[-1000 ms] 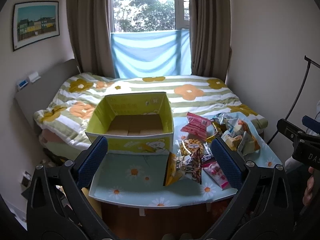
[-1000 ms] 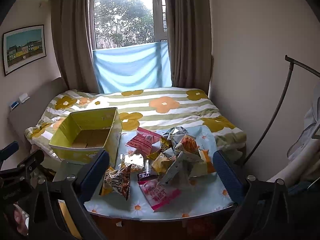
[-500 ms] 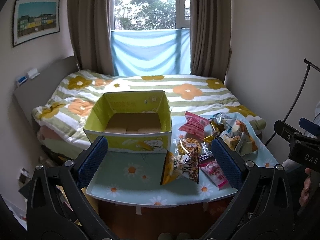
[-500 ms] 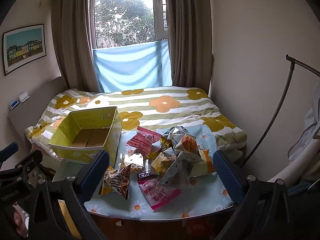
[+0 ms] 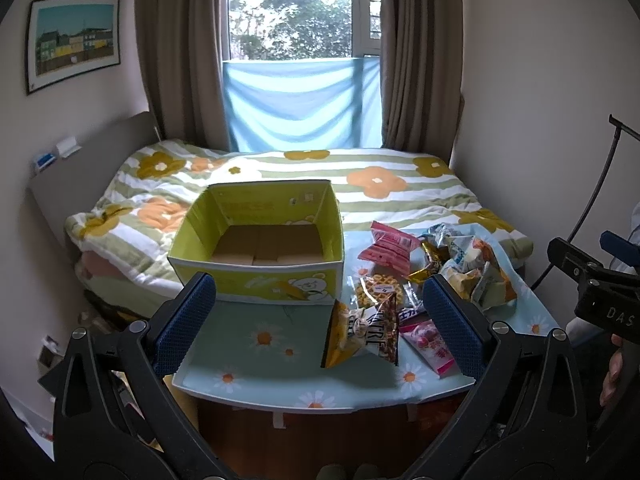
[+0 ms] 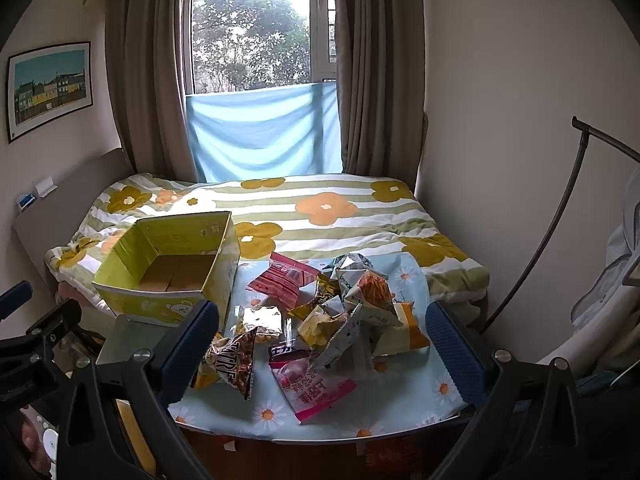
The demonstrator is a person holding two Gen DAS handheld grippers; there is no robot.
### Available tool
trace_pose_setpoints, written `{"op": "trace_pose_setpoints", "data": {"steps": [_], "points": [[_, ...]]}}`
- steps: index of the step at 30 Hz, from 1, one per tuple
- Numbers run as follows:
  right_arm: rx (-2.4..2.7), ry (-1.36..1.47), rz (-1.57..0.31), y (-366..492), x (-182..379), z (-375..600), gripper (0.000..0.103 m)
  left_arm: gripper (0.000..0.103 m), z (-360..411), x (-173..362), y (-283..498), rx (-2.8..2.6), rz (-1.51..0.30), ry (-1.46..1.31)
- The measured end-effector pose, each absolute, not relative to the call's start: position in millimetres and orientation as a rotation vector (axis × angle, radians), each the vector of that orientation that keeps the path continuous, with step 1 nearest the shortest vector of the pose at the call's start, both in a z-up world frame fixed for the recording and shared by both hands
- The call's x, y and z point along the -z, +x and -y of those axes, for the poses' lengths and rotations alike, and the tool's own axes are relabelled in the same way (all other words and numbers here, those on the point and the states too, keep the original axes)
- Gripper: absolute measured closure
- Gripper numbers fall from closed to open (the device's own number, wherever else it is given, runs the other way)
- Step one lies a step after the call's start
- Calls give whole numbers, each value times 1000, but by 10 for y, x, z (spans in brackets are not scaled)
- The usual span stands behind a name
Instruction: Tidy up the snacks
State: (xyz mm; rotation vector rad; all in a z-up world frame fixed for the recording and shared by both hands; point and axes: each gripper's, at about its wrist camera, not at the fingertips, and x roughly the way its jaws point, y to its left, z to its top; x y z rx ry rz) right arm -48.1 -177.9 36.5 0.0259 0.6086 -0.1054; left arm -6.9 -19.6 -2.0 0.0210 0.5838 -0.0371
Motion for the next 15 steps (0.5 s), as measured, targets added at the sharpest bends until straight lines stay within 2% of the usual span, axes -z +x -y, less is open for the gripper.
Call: {"op": "trace_pose_setpoints", "data": {"steps": [15], "points": [[113, 30, -612, -453, -358, 1772, 0, 1, 244, 21, -50, 35, -586, 20]]}}
